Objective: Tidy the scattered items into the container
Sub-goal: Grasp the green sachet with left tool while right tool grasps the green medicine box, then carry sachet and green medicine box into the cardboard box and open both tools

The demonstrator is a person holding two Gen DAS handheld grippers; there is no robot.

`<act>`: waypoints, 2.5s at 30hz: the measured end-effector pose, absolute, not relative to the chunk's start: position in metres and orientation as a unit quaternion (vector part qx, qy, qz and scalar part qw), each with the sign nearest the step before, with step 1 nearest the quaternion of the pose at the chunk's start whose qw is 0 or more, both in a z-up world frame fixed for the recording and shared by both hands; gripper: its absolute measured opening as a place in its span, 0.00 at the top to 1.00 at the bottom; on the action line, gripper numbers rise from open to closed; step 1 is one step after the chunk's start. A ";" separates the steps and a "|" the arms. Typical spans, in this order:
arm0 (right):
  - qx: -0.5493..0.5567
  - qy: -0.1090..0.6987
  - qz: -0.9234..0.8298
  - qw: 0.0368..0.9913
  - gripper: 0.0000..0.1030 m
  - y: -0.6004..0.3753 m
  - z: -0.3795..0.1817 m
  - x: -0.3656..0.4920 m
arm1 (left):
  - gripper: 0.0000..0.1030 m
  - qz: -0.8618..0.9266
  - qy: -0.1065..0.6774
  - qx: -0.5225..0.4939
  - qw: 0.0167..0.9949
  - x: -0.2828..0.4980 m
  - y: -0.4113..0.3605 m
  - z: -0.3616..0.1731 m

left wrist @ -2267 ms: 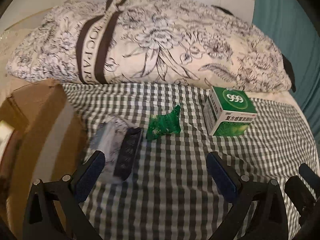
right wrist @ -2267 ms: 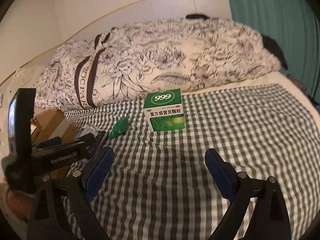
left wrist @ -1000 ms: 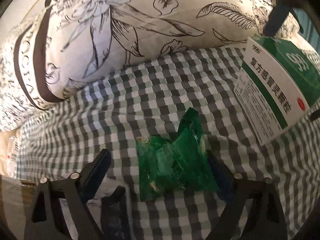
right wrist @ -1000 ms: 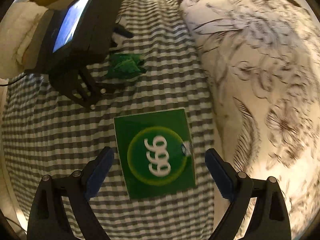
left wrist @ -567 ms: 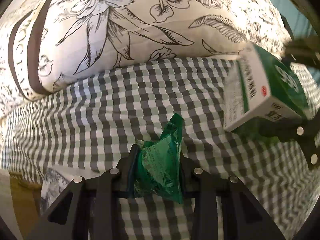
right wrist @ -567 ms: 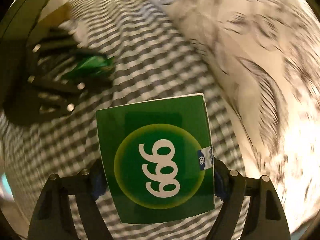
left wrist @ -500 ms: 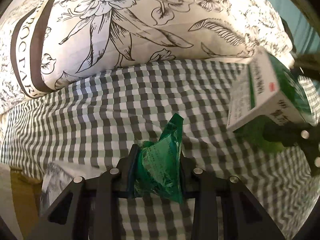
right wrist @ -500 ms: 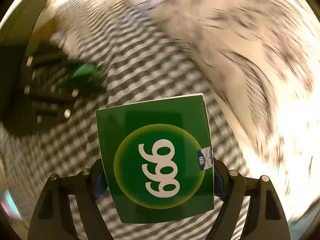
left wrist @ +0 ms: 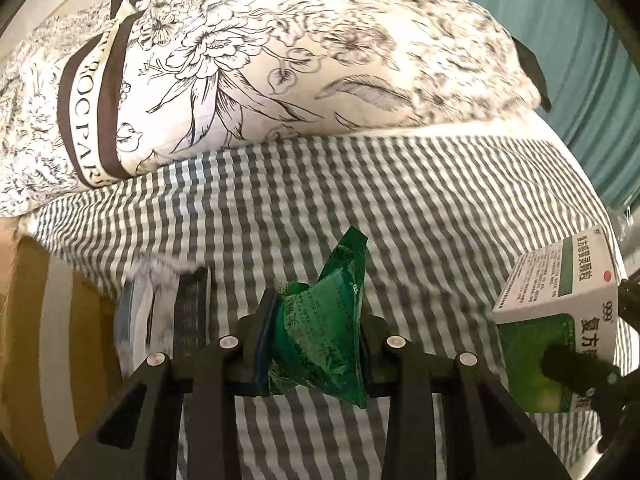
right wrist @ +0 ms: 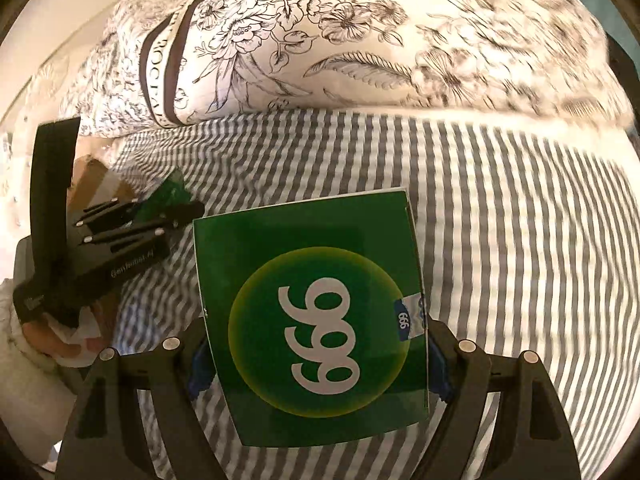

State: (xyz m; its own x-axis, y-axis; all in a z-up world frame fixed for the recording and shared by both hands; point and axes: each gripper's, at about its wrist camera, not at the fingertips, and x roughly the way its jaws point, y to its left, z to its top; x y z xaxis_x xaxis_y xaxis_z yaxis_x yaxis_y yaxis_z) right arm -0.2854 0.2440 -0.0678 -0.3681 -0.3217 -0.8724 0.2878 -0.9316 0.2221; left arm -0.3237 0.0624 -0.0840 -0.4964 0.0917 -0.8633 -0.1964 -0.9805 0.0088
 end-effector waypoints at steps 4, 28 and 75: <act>0.517 -0.032 -0.839 0.170 0.22 0.250 -0.070 -0.241 | 0.67 0.864 0.040 -0.496 0.082 -0.286 0.061 -0.090; 0.334 -0.016 -0.923 0.189 0.21 0.178 0.017 -0.044 | 0.67 0.949 -0.014 -0.309 0.062 -0.076 -0.026 0.044; 0.279 -0.008 -0.909 0.309 0.09 -0.079 0.043 -0.179 | 0.00 0.934 -0.030 -0.324 -0.149 -0.148 -0.264 0.025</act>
